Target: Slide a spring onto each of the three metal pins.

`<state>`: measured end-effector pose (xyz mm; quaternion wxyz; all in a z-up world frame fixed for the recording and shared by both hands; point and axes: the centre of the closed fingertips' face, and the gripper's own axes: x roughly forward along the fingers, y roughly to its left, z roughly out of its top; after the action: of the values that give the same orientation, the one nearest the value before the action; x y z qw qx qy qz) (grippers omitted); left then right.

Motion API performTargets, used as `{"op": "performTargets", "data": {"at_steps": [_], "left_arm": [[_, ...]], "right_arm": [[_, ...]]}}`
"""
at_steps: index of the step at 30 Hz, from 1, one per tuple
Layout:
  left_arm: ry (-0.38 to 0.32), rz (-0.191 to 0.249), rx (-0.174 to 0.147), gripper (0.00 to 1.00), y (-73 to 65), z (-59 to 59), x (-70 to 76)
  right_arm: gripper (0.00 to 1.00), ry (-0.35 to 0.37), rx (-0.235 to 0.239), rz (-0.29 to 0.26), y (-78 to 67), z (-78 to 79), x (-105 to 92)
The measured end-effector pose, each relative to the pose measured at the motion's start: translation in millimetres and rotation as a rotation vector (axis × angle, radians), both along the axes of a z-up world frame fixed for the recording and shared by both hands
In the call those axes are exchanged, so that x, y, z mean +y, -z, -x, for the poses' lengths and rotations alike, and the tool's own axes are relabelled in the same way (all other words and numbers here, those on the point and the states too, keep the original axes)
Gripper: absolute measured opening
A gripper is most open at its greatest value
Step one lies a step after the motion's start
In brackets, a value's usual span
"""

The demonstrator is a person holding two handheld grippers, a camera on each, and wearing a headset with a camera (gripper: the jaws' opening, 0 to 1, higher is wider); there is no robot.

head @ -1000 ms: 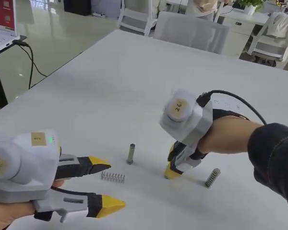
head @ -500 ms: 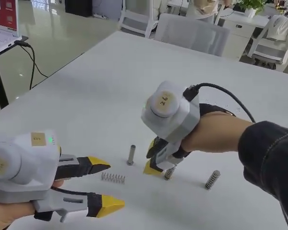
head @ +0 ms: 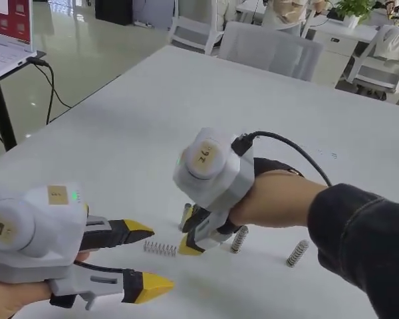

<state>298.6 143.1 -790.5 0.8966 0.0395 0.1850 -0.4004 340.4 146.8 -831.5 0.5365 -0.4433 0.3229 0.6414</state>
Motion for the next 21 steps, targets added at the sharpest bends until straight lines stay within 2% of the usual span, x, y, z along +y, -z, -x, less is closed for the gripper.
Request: {"op": "performTargets", "data": {"at_steps": [11,21], "left_arm": [[0.000,-0.010,0.007,0.43,2.3,0.8,0.5],[0.001,-0.016,0.011,0.43,4.2,1.1,1.0]], "right_arm": [[0.17,0.023,-0.002,-0.030,6.3,-4.7,9.6],[0.16,0.018,0.020,0.009,26.7,2.7,9.6]]}}
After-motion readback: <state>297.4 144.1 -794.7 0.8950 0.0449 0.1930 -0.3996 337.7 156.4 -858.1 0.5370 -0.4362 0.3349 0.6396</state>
